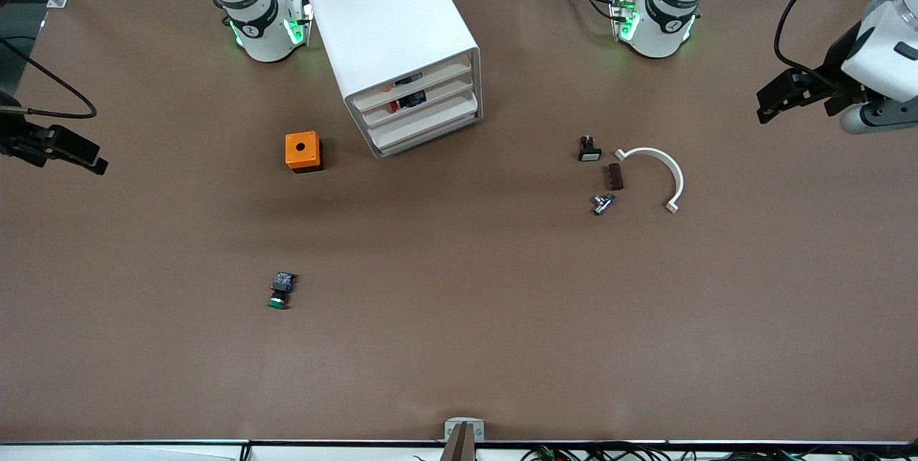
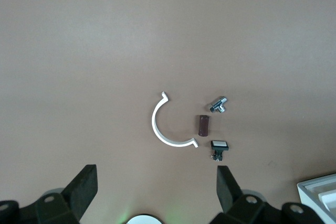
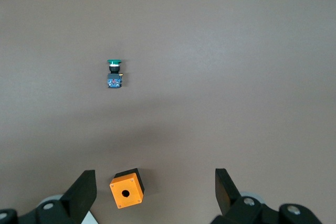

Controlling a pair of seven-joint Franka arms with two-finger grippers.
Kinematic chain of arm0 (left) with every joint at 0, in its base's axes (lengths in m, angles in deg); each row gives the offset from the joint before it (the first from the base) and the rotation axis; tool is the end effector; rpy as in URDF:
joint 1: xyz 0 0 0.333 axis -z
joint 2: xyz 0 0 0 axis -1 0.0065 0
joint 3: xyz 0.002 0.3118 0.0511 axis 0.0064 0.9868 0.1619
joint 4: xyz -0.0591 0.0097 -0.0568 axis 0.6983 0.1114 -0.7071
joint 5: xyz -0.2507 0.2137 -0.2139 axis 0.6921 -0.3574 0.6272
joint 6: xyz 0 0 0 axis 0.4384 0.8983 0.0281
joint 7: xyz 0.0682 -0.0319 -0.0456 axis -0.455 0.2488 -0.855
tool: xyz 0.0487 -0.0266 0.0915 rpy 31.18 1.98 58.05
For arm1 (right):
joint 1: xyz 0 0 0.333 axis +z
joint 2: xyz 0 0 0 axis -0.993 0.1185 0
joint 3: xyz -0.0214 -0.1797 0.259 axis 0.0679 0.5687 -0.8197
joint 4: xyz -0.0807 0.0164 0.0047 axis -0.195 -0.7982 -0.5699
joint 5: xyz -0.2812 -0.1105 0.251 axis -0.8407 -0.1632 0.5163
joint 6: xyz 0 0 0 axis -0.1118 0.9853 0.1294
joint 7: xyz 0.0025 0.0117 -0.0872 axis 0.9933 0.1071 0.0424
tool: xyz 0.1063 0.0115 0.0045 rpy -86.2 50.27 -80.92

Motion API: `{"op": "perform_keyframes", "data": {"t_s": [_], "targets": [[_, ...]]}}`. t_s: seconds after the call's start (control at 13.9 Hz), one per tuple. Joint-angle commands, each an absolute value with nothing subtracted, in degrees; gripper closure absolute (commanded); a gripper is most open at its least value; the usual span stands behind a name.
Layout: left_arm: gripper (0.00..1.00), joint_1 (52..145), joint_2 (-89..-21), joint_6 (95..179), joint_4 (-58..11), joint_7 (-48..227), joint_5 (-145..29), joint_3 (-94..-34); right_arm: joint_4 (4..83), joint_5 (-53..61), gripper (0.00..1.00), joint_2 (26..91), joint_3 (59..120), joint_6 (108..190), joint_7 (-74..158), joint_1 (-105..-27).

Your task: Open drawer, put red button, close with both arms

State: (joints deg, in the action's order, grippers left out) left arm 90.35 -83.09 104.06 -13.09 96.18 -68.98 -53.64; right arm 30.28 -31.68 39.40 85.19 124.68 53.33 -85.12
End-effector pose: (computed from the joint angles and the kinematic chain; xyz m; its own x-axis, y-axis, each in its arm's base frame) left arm 0.5255 -0.0776 0.6480 0.9961 0.0822 -0.0311 0.0808 -0.9958 -0.0437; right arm 0.5799 -0.0256 0.6203 0.9875 -0.1571 0.0164 -0.1566 -0.9874 -0.0242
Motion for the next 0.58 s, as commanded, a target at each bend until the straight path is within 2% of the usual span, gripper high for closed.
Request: {"op": "perform_keyframes", "data": {"t_s": [0.0,0.22,0.51], "targets": [[0.00,89.98,-88.85,106.86,-19.99,94.76,-68.33,-53.50,29.61,-32.50,0.00,39.60,84.75,124.44,53.35,-85.65],[0.00,89.98,-90.09,107.22,-21.32,94.76,-68.33,-53.50,29.61,-32.50,0.00,39.60,84.75,124.44,53.35,-85.65],[0.00,89.80,-87.72,106.78,-18.87,94.76,-68.41,-53.59,29.61,-32.50,0.00,39.60,84.75,124.44,53.35,-85.65]]}}
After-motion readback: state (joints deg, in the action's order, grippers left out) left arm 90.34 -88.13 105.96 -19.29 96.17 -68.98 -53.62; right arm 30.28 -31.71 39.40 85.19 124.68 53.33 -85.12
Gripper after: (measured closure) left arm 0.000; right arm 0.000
